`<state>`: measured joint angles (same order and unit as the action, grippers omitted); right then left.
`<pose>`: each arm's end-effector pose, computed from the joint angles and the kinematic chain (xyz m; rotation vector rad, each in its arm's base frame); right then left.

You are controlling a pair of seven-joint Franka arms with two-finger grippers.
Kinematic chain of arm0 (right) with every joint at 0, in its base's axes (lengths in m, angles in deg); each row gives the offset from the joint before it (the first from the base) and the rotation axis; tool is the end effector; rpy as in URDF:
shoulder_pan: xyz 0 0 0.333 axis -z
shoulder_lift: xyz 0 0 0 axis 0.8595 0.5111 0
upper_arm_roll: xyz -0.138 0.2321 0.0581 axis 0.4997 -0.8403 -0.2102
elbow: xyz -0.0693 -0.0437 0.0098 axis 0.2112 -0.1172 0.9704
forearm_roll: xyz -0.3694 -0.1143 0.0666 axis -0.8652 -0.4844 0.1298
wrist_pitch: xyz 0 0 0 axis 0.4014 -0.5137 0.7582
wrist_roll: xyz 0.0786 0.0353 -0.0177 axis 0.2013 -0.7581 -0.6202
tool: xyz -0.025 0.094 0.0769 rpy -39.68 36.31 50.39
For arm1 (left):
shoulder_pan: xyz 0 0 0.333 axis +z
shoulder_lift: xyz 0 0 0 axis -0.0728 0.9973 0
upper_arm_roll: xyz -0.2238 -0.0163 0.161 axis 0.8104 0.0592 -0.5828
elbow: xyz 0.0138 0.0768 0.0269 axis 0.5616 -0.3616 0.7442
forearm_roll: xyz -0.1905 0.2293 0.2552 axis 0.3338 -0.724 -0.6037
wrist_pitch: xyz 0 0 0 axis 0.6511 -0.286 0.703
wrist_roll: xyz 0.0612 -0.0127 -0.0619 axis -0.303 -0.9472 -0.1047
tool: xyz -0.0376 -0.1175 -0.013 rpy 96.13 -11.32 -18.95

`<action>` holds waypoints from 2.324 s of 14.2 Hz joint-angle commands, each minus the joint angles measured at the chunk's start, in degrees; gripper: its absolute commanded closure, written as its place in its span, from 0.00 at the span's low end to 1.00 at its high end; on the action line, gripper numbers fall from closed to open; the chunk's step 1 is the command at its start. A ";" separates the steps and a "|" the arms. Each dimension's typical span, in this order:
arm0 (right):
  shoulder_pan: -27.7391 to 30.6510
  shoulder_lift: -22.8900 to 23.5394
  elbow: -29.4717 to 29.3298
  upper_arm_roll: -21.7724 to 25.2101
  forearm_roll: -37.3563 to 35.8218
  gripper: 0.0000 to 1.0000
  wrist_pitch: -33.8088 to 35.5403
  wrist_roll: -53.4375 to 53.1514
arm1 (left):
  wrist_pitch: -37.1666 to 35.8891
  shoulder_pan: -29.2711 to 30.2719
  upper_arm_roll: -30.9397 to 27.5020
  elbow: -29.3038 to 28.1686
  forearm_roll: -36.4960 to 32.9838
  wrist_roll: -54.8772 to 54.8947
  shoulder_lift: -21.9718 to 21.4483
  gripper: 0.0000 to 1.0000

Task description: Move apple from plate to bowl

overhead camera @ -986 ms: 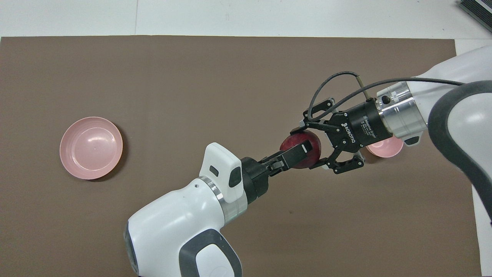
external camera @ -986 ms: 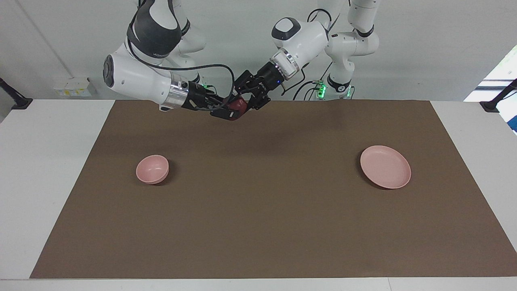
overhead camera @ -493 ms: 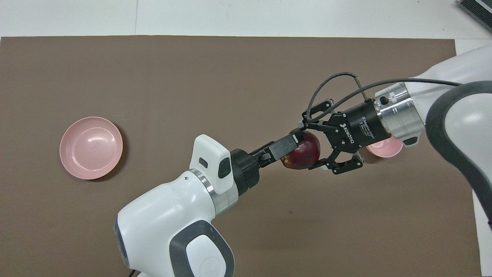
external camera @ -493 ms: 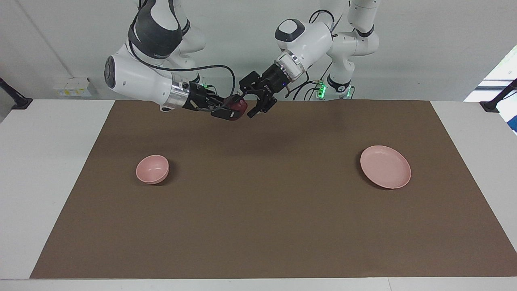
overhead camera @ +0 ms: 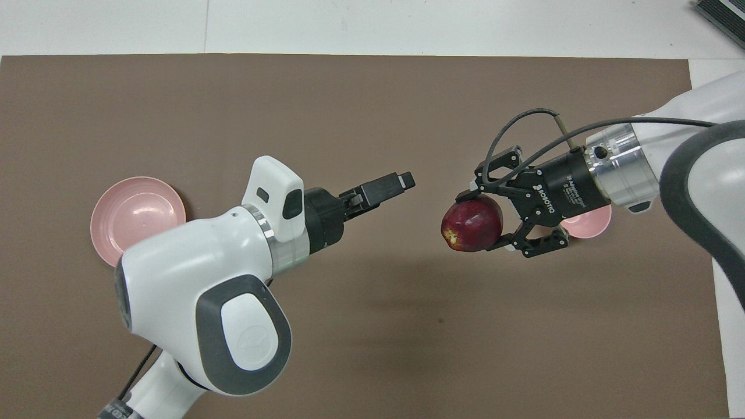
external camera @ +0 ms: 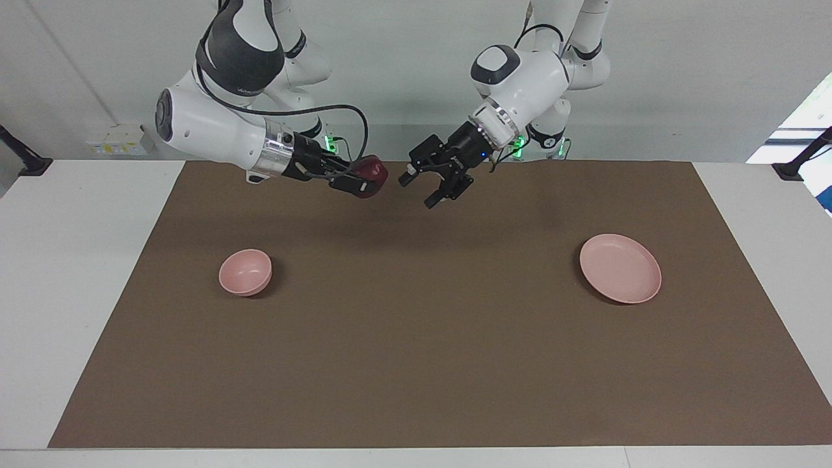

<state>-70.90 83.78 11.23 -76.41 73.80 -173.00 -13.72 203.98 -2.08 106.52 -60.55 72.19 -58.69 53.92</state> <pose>0.5552 0.1404 0.4789 -2.2355 1.0096 0.7315 0.4896 -0.3551 0.4705 2.1489 0.2820 0.3377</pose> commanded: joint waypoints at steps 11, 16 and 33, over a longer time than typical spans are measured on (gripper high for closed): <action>7.68 0.94 6.12 -0.10 -34.62 1.00 -12.82 53.49 | -33.95 -0.51 -27.61 2.01 -55.10 0.00 -0.37 0.00; 8.65 6.04 5.59 -0.10 -38.59 1.00 -22.85 61.77 | -46.57 -0.60 -34.38 15.87 -63.30 4.73 1.66 0.00; 9.71 9.30 10.42 -0.01 -41.05 1.00 -30.24 71.00 | -79.92 -4.56 -40.37 33.05 -64.19 6.86 -3.70 0.00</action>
<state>-61.87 93.75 20.40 -75.95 33.82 -201.66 55.35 125.20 -6.18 66.90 -27.08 8.33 -51.90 50.87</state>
